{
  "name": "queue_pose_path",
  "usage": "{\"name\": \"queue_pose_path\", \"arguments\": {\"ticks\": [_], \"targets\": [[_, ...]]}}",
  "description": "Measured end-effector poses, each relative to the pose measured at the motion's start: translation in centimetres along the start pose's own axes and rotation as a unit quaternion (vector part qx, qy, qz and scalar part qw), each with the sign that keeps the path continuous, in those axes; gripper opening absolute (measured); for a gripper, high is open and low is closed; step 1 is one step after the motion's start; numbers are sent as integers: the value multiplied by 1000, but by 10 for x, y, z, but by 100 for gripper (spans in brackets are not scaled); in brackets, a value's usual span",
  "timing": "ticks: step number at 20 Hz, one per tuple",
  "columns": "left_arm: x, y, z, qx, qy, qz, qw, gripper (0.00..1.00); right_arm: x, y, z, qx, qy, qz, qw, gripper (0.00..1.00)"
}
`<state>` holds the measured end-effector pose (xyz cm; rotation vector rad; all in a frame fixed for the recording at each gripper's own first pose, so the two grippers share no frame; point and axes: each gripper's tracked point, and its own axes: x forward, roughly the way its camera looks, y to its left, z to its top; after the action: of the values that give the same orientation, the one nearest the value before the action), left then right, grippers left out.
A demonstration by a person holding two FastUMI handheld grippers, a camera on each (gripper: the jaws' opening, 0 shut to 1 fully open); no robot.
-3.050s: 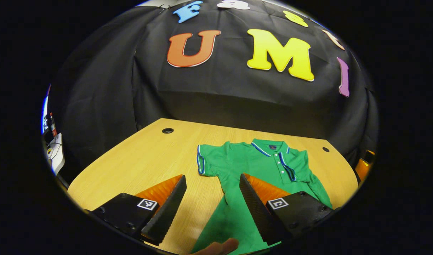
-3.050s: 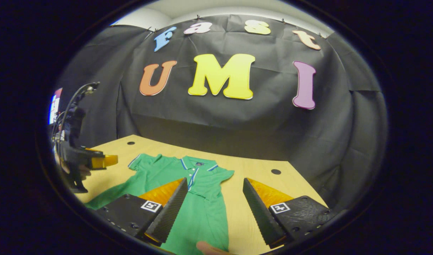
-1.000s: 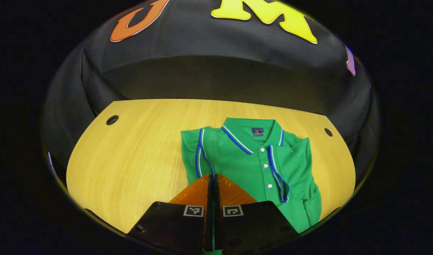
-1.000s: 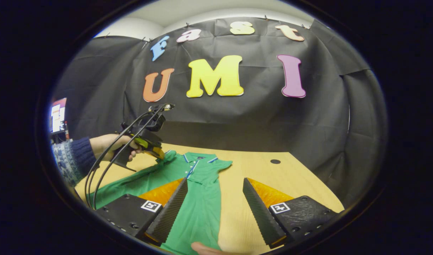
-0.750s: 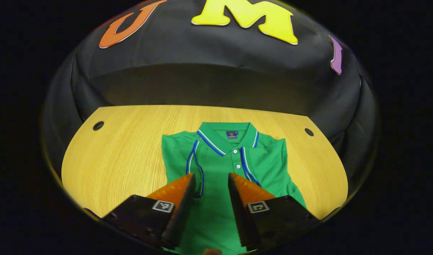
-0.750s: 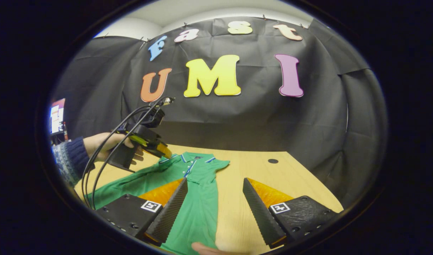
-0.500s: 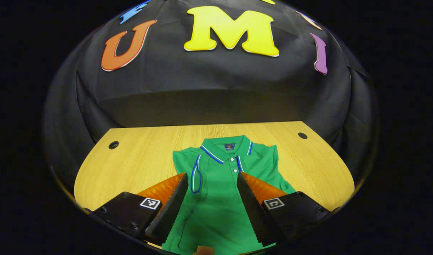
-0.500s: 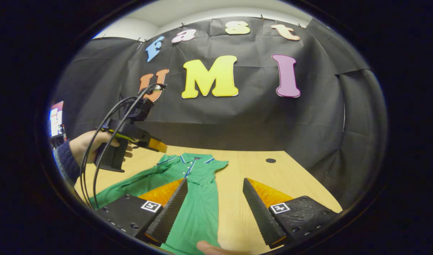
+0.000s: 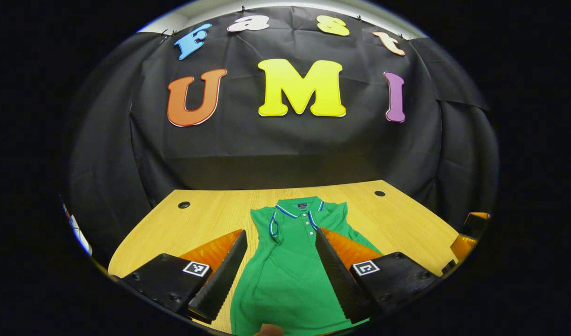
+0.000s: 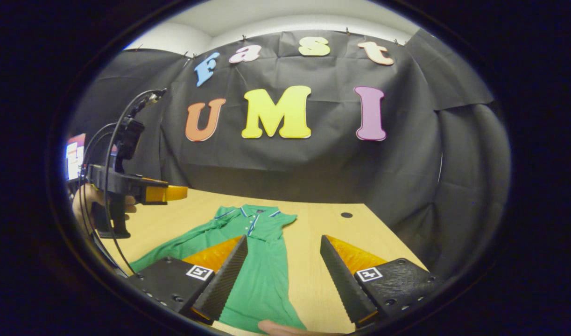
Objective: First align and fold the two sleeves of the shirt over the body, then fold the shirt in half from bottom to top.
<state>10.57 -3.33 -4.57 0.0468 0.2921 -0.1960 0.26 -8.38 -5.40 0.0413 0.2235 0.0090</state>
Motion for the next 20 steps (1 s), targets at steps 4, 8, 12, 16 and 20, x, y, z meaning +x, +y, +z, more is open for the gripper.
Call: {"name": "queue_pose_path", "arguments": {"ticks": [4,8,12,16,20], "targets": [[-47,8,-50,-1,12,2,1000,95,-25,-8,-8,-12,-4,-18,1000,95],[-73,26,-99,-23,32,7,999,95,-36,-7,-34,-14,13,-14,1000,95],[-83,52,-144,-35,60,28,997,96,-29,-11,-93,-16,76,-18,997,96],[-83,50,-182,-48,105,26,993,95,-20,-14,-142,-20,126,-23,992,96],[-86,55,-204,-37,137,36,989,95,-16,-19,-170,-19,156,-26,987,96]]}}
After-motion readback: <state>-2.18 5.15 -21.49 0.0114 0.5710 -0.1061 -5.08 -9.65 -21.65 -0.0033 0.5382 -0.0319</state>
